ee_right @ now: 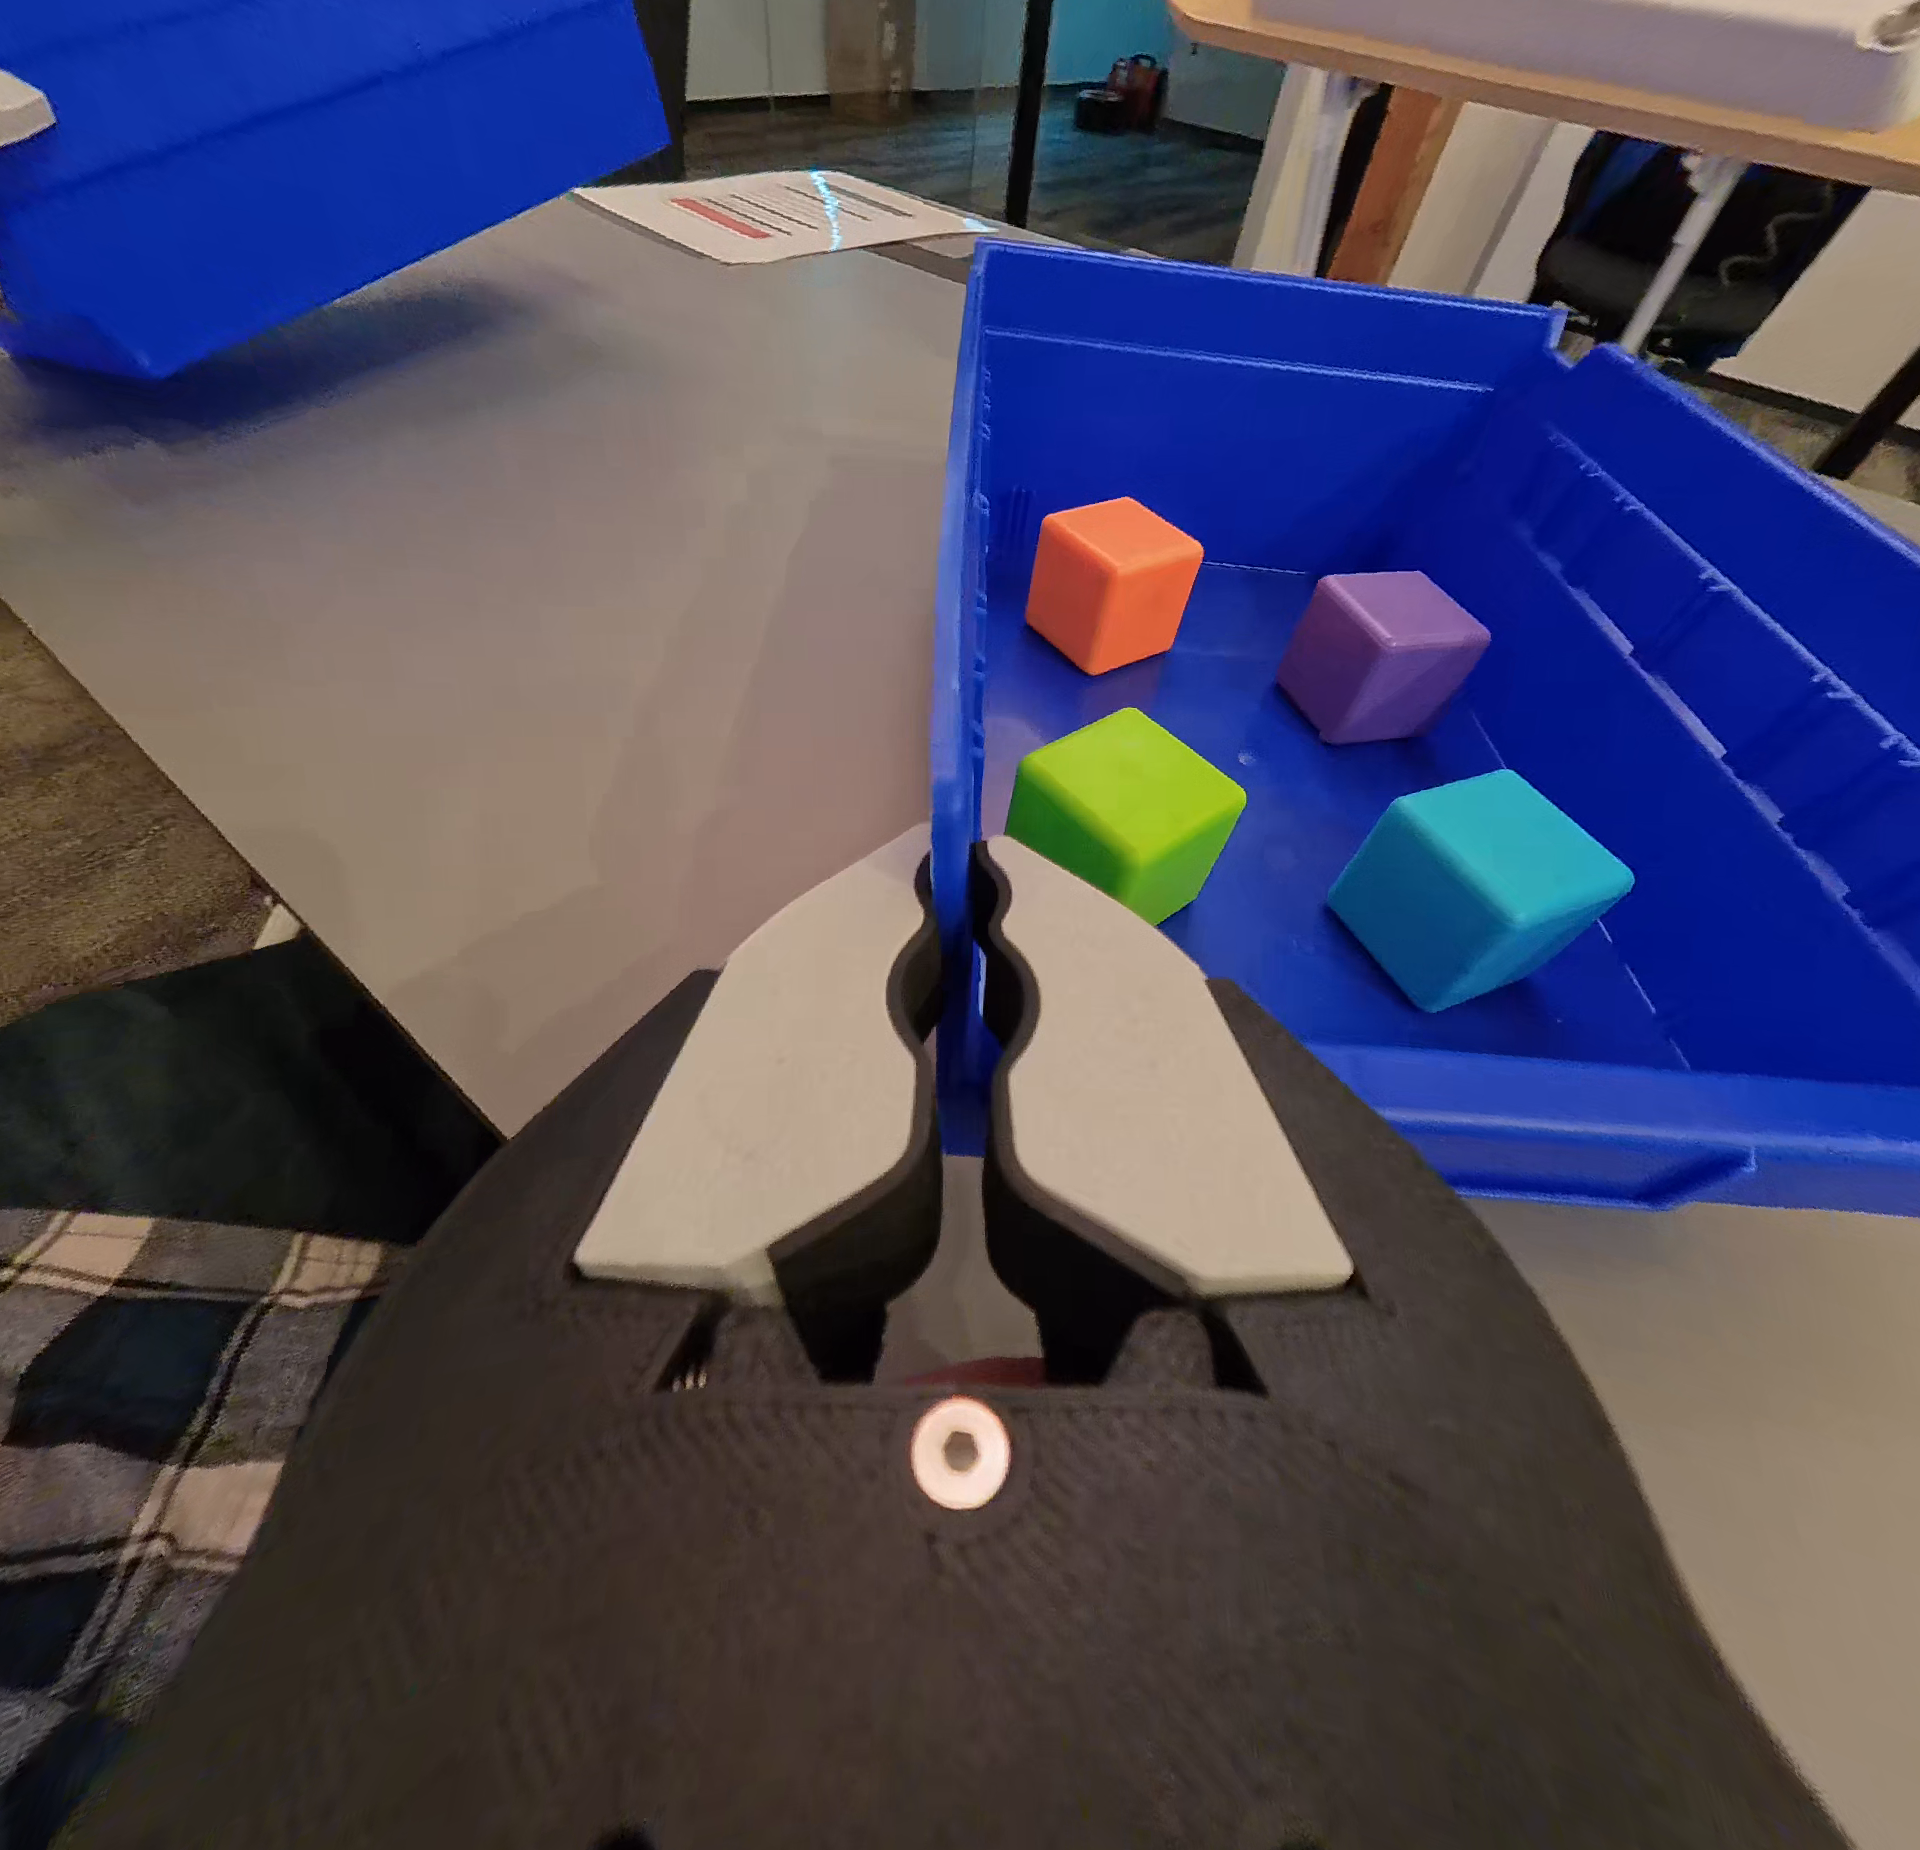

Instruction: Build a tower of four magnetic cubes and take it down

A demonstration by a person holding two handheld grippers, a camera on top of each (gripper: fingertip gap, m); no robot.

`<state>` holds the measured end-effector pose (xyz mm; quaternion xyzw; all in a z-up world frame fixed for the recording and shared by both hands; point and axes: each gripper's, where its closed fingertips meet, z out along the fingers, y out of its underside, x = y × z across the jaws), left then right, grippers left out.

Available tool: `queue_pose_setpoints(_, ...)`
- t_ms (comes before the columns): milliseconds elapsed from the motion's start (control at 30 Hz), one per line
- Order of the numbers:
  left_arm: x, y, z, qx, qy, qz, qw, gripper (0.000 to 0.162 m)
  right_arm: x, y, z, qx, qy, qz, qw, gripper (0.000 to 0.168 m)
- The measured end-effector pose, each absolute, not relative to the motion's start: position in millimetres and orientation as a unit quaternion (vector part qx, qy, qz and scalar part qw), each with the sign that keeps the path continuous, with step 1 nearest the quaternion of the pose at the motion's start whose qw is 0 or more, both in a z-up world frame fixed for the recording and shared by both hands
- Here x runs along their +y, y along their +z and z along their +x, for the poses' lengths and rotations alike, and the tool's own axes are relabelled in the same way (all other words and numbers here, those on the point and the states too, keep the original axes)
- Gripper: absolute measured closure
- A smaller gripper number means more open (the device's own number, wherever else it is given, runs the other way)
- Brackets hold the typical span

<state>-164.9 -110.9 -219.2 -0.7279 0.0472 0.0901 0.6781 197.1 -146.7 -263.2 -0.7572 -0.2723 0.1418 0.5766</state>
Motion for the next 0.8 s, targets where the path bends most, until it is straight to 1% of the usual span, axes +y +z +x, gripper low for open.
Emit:
queue_pose_setpoints(400,-111.2,-217.8,-172.0,0.043,0.091,-0.723,0.683,0.158,-157.2,-263.8,140.1,-0.302,0.134,-0.750,0.574,0.163)
queue_pose_setpoints(800,-110.3,-216.6,-176.6,0.036,0.091,-0.719,0.688,0.158,-174.3,-264.0,89.5,-0.336,0.175,-0.729,0.570,0.165)
